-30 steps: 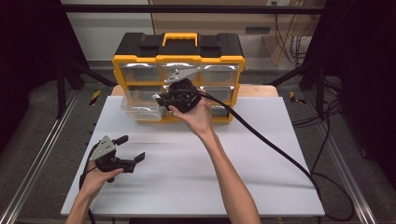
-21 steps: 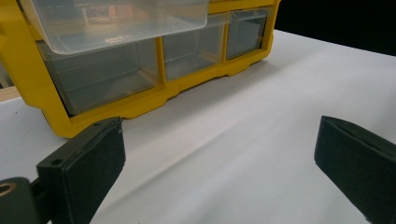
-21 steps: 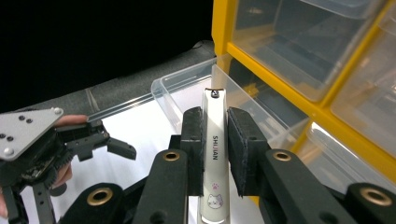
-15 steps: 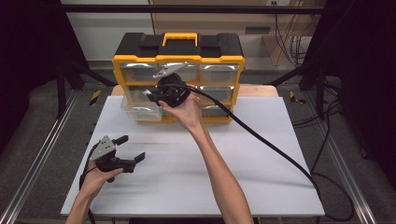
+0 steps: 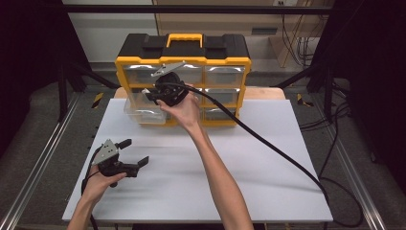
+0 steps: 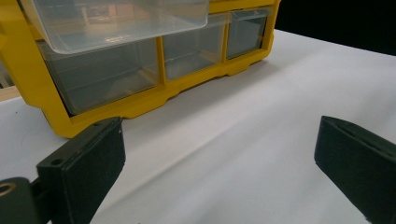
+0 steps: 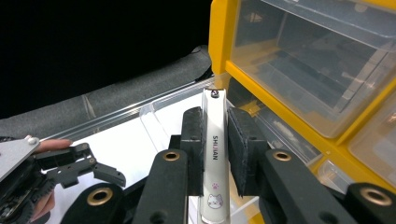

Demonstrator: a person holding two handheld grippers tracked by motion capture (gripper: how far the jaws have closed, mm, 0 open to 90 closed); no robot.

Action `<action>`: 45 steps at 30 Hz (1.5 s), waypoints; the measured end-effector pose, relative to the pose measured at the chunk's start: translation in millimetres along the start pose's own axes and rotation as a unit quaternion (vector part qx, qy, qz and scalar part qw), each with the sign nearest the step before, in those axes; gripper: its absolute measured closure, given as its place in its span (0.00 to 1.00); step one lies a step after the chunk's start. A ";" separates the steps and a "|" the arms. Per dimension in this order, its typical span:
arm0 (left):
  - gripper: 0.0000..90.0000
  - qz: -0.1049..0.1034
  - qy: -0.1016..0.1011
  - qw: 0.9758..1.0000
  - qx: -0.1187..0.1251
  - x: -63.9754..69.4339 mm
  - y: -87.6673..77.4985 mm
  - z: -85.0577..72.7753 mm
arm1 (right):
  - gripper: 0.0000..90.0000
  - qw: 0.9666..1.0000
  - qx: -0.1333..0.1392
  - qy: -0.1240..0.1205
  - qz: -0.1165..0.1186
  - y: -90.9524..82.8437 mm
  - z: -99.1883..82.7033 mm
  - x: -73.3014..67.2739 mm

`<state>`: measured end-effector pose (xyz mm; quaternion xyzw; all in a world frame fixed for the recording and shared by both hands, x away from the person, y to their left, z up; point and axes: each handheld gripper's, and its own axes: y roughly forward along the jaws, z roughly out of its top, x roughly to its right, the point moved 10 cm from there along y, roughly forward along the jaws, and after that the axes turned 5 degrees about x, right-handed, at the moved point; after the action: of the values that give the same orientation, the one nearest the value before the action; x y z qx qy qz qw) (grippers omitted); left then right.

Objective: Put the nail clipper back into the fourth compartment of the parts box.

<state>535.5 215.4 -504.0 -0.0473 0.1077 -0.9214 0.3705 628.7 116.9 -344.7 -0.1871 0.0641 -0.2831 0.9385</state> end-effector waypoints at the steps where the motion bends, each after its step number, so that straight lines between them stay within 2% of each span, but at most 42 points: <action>1: 0.02 0.000 0.000 1.000 -0.001 0.1 0.2 -0.4 | 0.86 1.000 0.000 0.001 -0.001 0.8 -0.3 0.6; 10: 0.02 -0.001 0.000 1.000 -0.002 0.6 0.8 -0.9 | 0.86 1.000 0.002 0.009 -0.005 9.2 -1.6 7.5; 23: 0.02 -0.002 0.001 1.000 -0.003 1.4 1.3 -1.7 | 0.86 1.000 -0.002 0.008 -0.009 22.5 -3.0 13.4; 35: 0.02 -0.002 0.001 1.000 -0.002 1.3 1.0 -1.2 | 0.86 1.000 -0.015 0.017 -0.012 36.0 -12.6 18.5; 45: 0.02 -0.002 0.001 1.000 -0.001 0.9 0.4 -0.7 | 0.86 0.999 -0.031 0.018 -0.006 44.5 -23.3 17.1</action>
<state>535.1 214.6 -504.7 -0.0469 0.1091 -0.9219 0.3687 660.2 134.4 -383.7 -0.2111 0.0890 -0.2896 0.9293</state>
